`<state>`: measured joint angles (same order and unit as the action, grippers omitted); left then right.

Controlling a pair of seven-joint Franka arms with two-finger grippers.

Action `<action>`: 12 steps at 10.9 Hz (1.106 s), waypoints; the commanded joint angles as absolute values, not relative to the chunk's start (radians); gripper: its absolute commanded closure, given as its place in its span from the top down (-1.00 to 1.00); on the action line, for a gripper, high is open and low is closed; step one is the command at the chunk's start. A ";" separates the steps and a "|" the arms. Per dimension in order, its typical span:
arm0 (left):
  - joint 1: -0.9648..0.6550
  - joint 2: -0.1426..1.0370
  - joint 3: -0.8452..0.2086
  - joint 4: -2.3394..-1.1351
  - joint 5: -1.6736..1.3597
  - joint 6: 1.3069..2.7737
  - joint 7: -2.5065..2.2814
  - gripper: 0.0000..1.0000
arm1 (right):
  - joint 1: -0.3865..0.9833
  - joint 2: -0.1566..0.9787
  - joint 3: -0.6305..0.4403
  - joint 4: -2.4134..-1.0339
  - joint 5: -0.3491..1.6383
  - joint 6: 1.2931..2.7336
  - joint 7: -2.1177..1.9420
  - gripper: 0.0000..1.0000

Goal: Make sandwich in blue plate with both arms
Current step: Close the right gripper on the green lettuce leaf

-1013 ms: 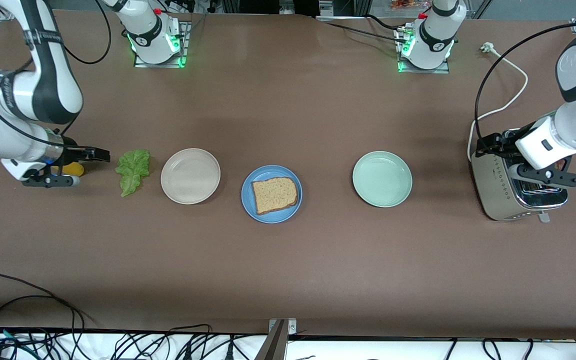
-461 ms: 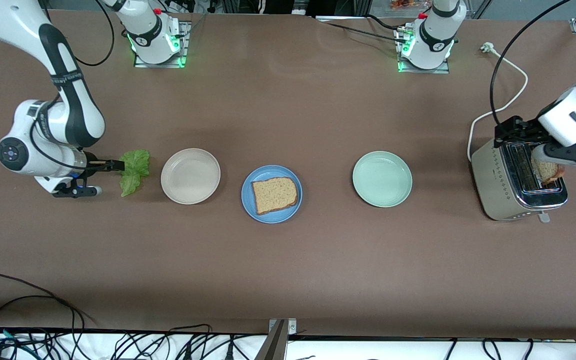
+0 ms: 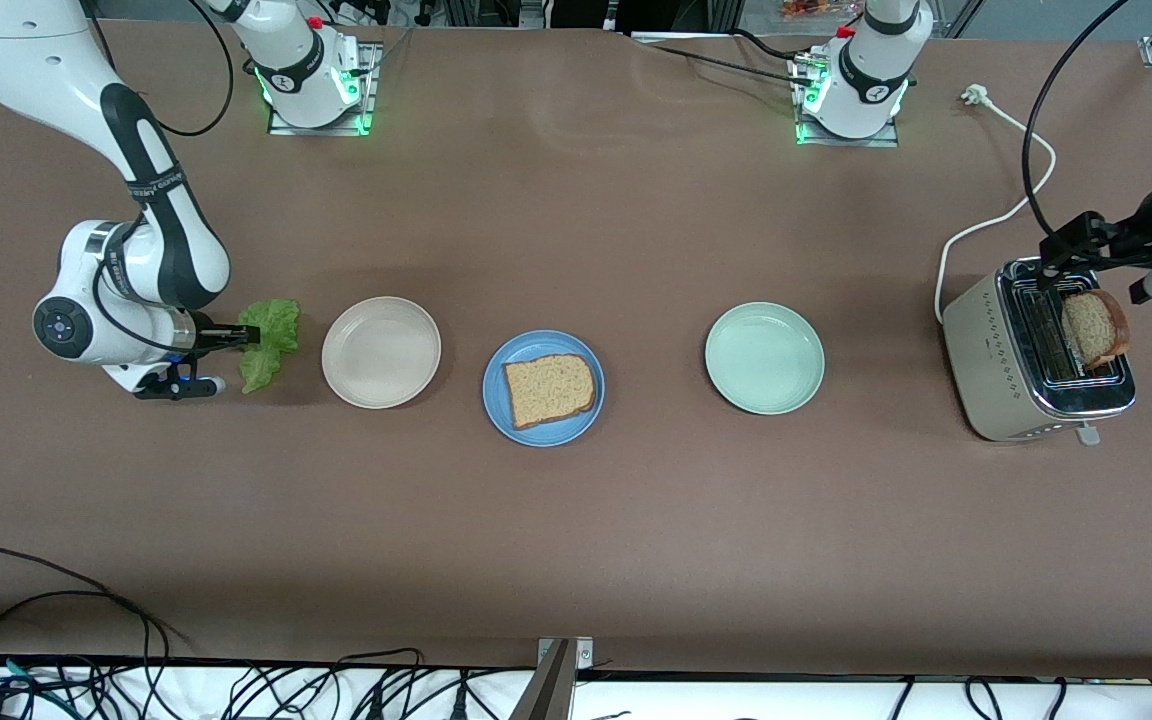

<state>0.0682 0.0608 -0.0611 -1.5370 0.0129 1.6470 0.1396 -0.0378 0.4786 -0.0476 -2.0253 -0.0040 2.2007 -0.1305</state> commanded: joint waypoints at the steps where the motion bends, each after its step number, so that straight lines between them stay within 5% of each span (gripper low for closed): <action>1: 0.089 0.063 -0.087 -1.502 0.032 1.592 0.121 1.00 | -0.041 0.531 -0.041 -1.979 0.009 2.203 -0.140 -0.36; 5: 0.089 0.051 -0.084 -1.502 0.032 1.588 0.101 1.00 | -0.040 0.534 -0.041 -1.964 0.011 2.192 -0.132 -1.00; 9: 0.087 0.048 -0.083 -1.503 0.032 1.585 0.101 1.00 | -0.038 0.528 -0.040 -1.909 0.009 2.136 -0.143 -1.00; 12: 0.087 0.049 -0.083 -1.500 0.031 1.554 0.100 1.00 | -0.038 0.522 -0.041 -1.786 0.009 1.941 -0.138 -1.00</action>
<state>0.0770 0.0549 -0.0718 -1.5145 0.0129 1.5839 0.1137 -0.0366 0.5167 -0.0437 -1.8905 -0.0033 2.0854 -0.1295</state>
